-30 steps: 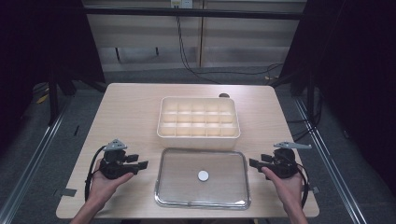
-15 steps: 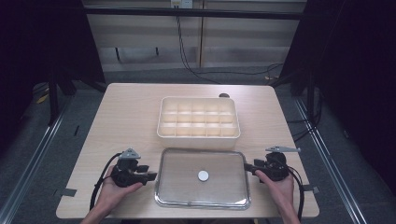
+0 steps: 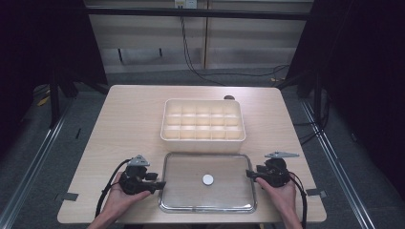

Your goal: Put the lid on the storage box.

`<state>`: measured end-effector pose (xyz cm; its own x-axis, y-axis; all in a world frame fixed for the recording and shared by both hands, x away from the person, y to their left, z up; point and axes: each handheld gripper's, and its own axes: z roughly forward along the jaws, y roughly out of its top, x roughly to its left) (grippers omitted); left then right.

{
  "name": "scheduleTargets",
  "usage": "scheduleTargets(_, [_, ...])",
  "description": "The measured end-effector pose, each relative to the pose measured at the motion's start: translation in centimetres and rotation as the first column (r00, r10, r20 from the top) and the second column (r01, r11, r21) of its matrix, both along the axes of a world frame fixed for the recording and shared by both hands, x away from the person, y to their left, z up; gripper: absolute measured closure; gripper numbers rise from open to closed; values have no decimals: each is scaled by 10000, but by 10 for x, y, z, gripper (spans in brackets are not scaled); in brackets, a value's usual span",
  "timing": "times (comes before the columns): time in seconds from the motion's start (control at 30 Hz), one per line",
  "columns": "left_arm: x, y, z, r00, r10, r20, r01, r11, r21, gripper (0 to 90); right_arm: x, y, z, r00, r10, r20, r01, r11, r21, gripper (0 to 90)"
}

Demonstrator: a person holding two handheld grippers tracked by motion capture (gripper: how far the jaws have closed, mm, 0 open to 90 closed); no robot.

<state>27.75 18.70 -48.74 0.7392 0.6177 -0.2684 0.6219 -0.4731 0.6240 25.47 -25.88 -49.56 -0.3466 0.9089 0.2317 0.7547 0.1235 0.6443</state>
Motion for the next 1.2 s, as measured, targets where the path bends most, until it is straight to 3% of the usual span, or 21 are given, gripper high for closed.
scheduleTargets(0.07, [0, -2, -2, 9999, -64, -135, 66, 9999, 129, 500, 0, 2, 0, 10000, -54, 35, 54, 10000, -59, 460])
scheduleTargets(0.13, [-1, -3, -2, 10000, -83, -10, 83, 9999, 131, 505, 0, 3, -1, 9997, 101, 229, -97, 9998, -163, 458])
scheduleTargets(0.17, [-1, -4, -3, 10000, -54, 37, 54, 9998, 187, 506, 0, 4, 0, 10000, -4, 85, 5, 9999, -151, 459])
scheduleTargets(0.37, [-1, -8, -3, 9996, -201, 181, 195, 9993, 309, 530, 2, 3, -2, 9997, -73, 226, 73, 10000, 11, 460])
scheduleTargets(0.5, [-2, -10, -3, 9987, -333, 385, 314, 9983, 487, 563, 3, 5, -3, 9997, -132, 193, 123, 9989, 455, 463])
scheduleTargets(0.63, [0, -9, -3, 9990, -368, 259, 356, 9984, 435, 613, 4, 4, -5, 9993, -374, -64, 379, 9904, 1332, 486])
scheduleTargets(0.7, [0, -9, -3, 9992, -289, 292, 278, 9989, 369, 620, 4, 2, -7, 9981, -602, -127, 615, 9821, 1780, 486])
scheduleTargets(0.73, [0, -9, -3, 9992, -289, 292, 278, 9989, 369, 621, 4, 2, -7, 9981, -602, -127, 615, 9821, 1780, 486])
scheduleTargets(0.77, [-1, -9, -3, 9994, -216, 277, 207, 9992, 331, 624, 4, -3, -10, 9952, -895, -393, 965, 9630, 2517, 487])
scheduleTargets(0.83, [0, -8, -3, 9997, -166, 157, 161, 9995, 274, 633, 4, -7, -12, 9927, -1038, -617, 1180, 9421, 3139, 496])
scheduleTargets(0.9, [1, -7, -4, 9999, -112, 34, 111, 9998, 166, 640, 3, -10, -14, 9909, -1112, -757, 1307, 9293, 3454, 499])
scheduleTargets(1.17, [2, -6, -4, 9999, -110, -25, 110, 9999, 120, 642, 0, -10, -14, 9860, -1195, -1160, 1561, 9056, 3944, 503])
scheduleTargets(1.2, [2, -6, -4, 9999, -119, -26, 119, 9999, 123, 642, 0, -10, -15, 9870, -992, -1266, 1430, 9016, 4083, 533])
